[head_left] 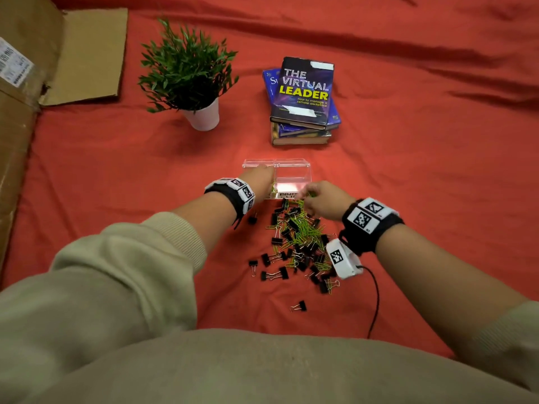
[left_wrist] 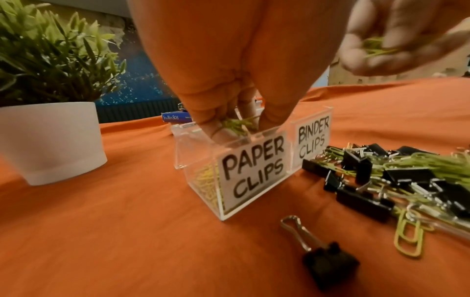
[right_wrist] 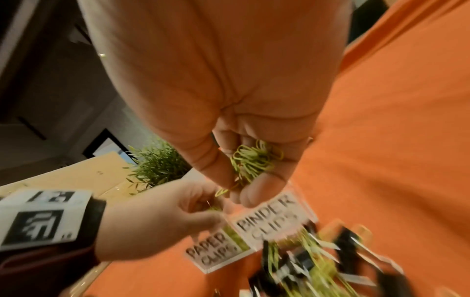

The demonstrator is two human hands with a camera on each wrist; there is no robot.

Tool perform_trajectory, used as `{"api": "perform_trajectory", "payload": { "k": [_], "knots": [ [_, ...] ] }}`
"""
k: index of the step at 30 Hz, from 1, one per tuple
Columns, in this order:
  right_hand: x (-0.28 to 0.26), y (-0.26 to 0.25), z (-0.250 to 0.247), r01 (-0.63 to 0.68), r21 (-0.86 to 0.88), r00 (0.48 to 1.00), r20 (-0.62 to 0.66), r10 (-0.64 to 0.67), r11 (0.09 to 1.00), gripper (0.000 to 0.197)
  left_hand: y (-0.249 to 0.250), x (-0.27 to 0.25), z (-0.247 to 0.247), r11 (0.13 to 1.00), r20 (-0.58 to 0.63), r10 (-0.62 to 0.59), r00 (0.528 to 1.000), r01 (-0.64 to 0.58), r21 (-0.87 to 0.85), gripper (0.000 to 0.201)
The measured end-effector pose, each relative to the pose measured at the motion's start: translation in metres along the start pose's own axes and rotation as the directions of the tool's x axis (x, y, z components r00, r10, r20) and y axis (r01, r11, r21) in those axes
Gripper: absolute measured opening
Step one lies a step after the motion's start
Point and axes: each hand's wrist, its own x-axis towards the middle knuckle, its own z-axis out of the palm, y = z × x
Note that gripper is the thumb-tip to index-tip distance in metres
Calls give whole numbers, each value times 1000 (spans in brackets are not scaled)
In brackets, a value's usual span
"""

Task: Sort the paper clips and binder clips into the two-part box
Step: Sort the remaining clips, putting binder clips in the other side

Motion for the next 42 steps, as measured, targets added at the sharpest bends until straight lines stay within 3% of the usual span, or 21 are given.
{"api": "perform_trajectory", "payload": {
  "k": [2,4,8,10,13,15,17,21,23,26,30,35,42],
  "knots": [
    [15,-19,-7,44,-63,998,-40,-47,997,19,-4,-2,4,999,-37,12,999,-14,-51,24],
    [34,-37,-9,88,-128,994,-60,-96,988,16,-6,-14,5,994,-152,32,988,-47,-97,27],
    [67,-68,9,175,-308,973,-90,-212,935,23,-3,-57,30,985,-406,-44,913,-29,-173,16],
    [76,-75,25,187,-412,968,-80,-239,892,29,3,-77,52,967,-372,-84,924,-13,-253,9],
    [83,-75,42,224,-493,964,-13,-265,840,37,15,-93,78,971,-204,32,978,-79,-224,16],
    [81,-71,42,260,-486,956,9,-293,834,42,20,-93,84,978,-153,124,980,-147,-150,25],
    [73,-66,35,278,-444,943,-45,-330,852,42,22,-85,84,970,-154,208,966,-225,-98,39],
    [46,-37,9,252,-238,919,-244,-309,938,20,18,-69,82,960,-67,280,958,-281,-12,61],
    [30,-12,2,174,-205,936,-271,-227,963,13,14,-67,82,963,-60,270,961,-269,21,61],
    [12,24,9,40,-222,984,-163,-77,974,18,7,-74,84,972,-105,234,966,-235,3,56],
    [11,48,36,-52,-340,989,-149,1,939,17,-3,-87,84,982,-140,165,976,-176,-68,55],
    [16,60,62,-74,-500,981,-190,-26,863,38,-11,-97,82,993,-172,79,982,-93,-75,46],
    [6,67,62,-15,-433,978,-193,-76,901,24,-5,-98,75,987,-266,-57,962,14,-162,27]
  ]
}}
